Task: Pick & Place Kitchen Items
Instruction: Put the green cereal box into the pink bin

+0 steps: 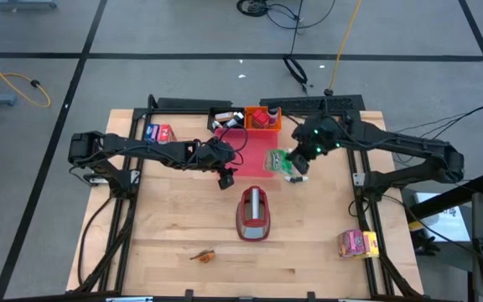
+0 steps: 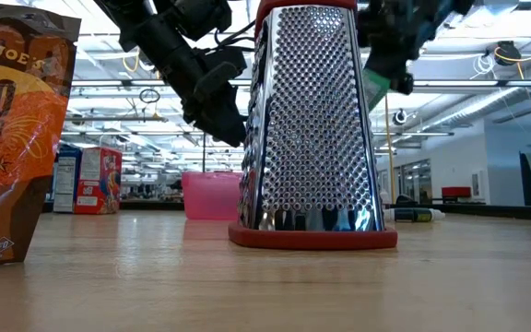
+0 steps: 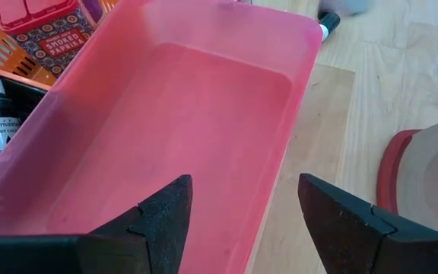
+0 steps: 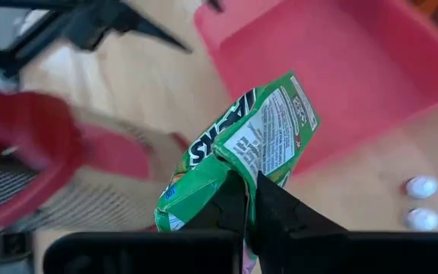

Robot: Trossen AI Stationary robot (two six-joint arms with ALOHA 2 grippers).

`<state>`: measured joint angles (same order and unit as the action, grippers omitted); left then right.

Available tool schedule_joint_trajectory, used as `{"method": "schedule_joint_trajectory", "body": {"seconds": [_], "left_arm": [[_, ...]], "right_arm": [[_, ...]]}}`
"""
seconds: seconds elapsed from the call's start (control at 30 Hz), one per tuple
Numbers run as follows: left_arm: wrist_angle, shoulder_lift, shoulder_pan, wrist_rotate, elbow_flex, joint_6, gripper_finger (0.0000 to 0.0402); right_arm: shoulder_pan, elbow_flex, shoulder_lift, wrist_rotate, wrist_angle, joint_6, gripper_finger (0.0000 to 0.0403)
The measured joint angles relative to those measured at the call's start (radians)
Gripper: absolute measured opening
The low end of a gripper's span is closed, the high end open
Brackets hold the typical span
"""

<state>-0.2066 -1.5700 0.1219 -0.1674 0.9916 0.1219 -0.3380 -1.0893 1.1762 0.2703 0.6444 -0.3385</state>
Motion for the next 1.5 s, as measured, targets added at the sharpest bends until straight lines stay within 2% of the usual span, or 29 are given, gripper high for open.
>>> {"method": "schedule_joint_trajectory", "body": {"seconds": [0.27, 0.47, 0.67, 0.97, 1.13, 1.27, 1.5], "left_arm": [[0.002, 0.000, 0.000, 0.000, 0.000, 0.000, 0.0244], [0.008, 0.000, 0.000, 0.000, 0.000, -0.001, 0.0244], [0.029, 0.000, 0.000, 0.000, 0.000, -0.003, 0.0244], [0.026, 0.000, 0.000, 0.000, 0.000, -0.008, 0.0244], [0.028, 0.000, 0.001, 0.000, 0.000, -0.010, 0.0244], [0.029, 0.000, 0.001, 0.000, 0.000, -0.011, 0.0244], [0.032, 0.000, 0.001, 0.000, 0.000, -0.014, 0.0244]], "right_arm": [[-0.147, -0.007, 0.120, 0.105, -0.106, 0.058, 0.0002], [-0.228, -0.112, 0.231, 0.101, -0.047, 0.122, 0.0002], [-0.257, -0.250, 0.359, 0.102, 0.063, 0.179, 0.0002], [-0.298, -0.345, 0.519, 0.101, 0.166, 0.220, 0.0003], [-0.318, -0.358, 0.568, 0.117, 0.167, 0.220, 0.0006], [-0.332, -0.357, 0.585, 0.193, 0.168, 0.227, 0.0009], [-0.339, -0.357, 0.584, 0.203, 0.168, 0.247, 0.0044]]}}
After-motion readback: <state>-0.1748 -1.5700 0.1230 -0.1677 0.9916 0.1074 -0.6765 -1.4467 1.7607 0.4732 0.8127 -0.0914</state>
